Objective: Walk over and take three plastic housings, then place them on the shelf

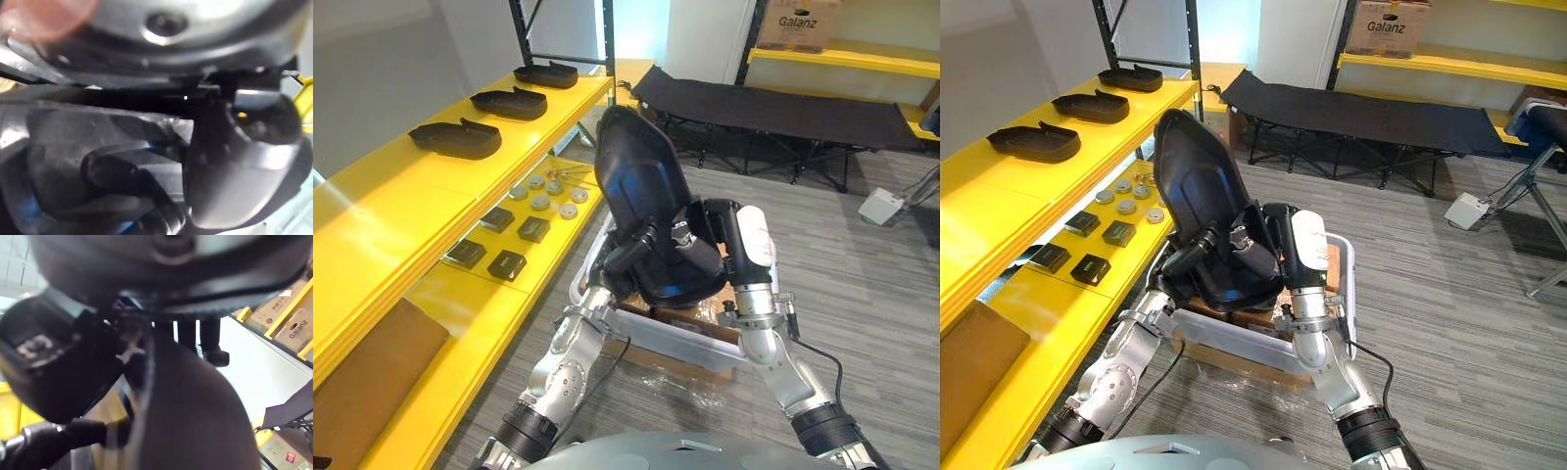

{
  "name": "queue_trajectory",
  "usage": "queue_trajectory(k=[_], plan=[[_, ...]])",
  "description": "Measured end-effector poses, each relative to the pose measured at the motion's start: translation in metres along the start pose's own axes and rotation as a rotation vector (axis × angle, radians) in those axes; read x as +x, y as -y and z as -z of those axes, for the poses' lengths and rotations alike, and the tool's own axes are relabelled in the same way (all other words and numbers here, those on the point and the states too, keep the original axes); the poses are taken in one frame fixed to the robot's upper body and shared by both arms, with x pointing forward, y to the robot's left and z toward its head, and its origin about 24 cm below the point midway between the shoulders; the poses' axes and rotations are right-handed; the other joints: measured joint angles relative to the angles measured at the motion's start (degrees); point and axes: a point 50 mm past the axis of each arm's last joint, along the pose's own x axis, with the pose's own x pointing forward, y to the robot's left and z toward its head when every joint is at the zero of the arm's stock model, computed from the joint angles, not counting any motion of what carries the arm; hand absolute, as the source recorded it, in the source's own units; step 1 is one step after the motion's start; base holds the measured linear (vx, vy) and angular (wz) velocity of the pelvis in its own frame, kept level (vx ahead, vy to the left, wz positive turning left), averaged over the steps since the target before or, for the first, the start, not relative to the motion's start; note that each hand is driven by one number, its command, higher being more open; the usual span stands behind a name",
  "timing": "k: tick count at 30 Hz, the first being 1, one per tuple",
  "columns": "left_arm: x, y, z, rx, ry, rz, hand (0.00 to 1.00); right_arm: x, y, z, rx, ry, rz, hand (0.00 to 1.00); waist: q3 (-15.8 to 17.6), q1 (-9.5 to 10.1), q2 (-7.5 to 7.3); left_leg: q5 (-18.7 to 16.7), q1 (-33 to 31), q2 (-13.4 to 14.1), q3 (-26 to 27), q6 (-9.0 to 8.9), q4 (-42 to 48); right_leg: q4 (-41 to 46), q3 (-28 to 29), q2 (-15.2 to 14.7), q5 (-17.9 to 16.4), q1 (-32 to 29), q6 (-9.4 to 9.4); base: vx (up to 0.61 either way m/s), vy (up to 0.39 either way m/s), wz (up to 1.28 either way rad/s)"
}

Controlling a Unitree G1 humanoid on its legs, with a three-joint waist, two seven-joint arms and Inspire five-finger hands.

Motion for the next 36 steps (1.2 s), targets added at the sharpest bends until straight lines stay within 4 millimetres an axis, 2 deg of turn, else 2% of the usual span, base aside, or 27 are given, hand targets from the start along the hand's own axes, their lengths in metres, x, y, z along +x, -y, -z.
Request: queue_trajectory(k=[5, 6, 11, 18, 22, 24, 26, 27, 31, 36], plan=[[0.0, 0.002, 0.001, 0.015, 0.003, 0.01, 0.0, -0.002, 0.0, 0.001, 0.002, -0.008, 0.004, 0.0, -0.33, -0.11, -0.41, -0.01, 0.0, 0.01, 0.04, -0.01, 0.0, -0.07, 0.02, 0.02, 0.0, 0.0, -0.01, 0.0, 0.0, 0.0], [0.0, 0.002, 0.002, 0.015, 0.002, 0.012, 0.0, -0.003, 0.0, 0.001, 0.006, -0.011, 0.006, 1.0, -0.45, -0.14, -0.58, -0.01, 0.01, 0.01, 0.05, -0.02, 0.01, -0.07, 0.03, 0.02, 0.0, -0.01, -0.01, 0.0, 0.0, 0.0], [-0.001, 0.003, 0.0, 0.025, 0.023, 0.012, 0.0, -0.004, -0.001, -0.003, 0.036, -0.005, 0.01, 1.0, -0.66, -0.15, -0.84, -0.03, 0.03, 0.01, 0.08, -0.03, 0.01, -0.06, 0.06, 0.03, -0.01, -0.01, -0.02, 0.0, 0.0, 0.0], [-0.001, 0.013, -0.011, 0.238, 0.13, -0.015, 0.0, -0.005, -0.003, -0.005, 0.165, -0.063, 0.062, 1.0, -0.69, -0.03, -0.87, -0.08, 0.04, 0.01, 0.08, -0.1, 0.01, -0.06, 0.06, 0.03, -0.05, 0.0, -0.08, 0.0, 0.0, 0.0], [-0.003, 0.021, -0.024, 0.473, 0.25, -0.059, 0.0, -0.011, 0.002, -0.007, 0.343, -0.145, 0.082, 1.0, -0.69, -0.04, -0.87, -0.12, 0.03, 0.03, 0.08, -0.15, 0.01, -0.09, 0.08, 0.07, -0.07, 0.0, -0.1, 0.0, 0.0, 0.0], [-0.005, 0.018, -0.033, 0.605, 0.32, -0.124, 0.0, -0.02, 0.004, -0.012, 0.439, -0.171, 0.049, 1.0, -0.69, -0.16, -0.86, -0.15, 0.04, 0.08, 0.1, -0.18, 0.01, -0.12, 0.16, 0.13, -0.16, -0.01, -0.2, 0.0, 0.0, 0.0], [-0.007, 0.014, -0.036, 0.675, 0.35, -0.176, 0.0, -0.022, 0.004, -0.016, 0.515, -0.179, 0.037, 1.0, -0.69, -0.35, -0.86, -0.2, 0.05, 0.12, 0.3, -0.24, 0.01, -0.11, 0.46, 0.19, -0.19, -0.2, -0.22, 0.0, 0.0, -0.06], [-0.01, 0.012, -0.038, 0.767, 0.387, -0.233, 0.0, -0.021, 0.006, -0.019, 0.603, -0.188, 0.037, 1.0, -0.68, -0.38, -0.88, -0.34, -0.09, 0.17, 0.51, -0.39, 0.01, -0.06, 0.72, 0.23, -0.21, -0.57, -0.26, 0.0, 0.0, -0.08], [-0.019, 0.004, -0.04, 0.957, 0.445, -0.339, 0.0, -0.026, 0.01, -0.014, 0.81, -0.234, 0.031, 1.0, -0.67, -0.72, -0.89, -0.37, -0.26, 0.18, 0.67, -0.42, 0.01, -0.08, 0.9, 0.26, -0.26, -0.81, -0.3, 0.0, 0.0, -0.01], [-0.028, -0.01, -0.046, 0.995, 0.468, -0.462, 0.0, -0.044, 0.011, -0.004, 1.041, -0.327, 0.099, 1.0, -0.66, -1.51, -0.88, -0.48, -0.4, 0.43, 1.62, -0.58, 0.02, -0.07, 2.05, 0.56, -0.25, -1.67, -0.31, 0.01, 0.002, -0.1]])
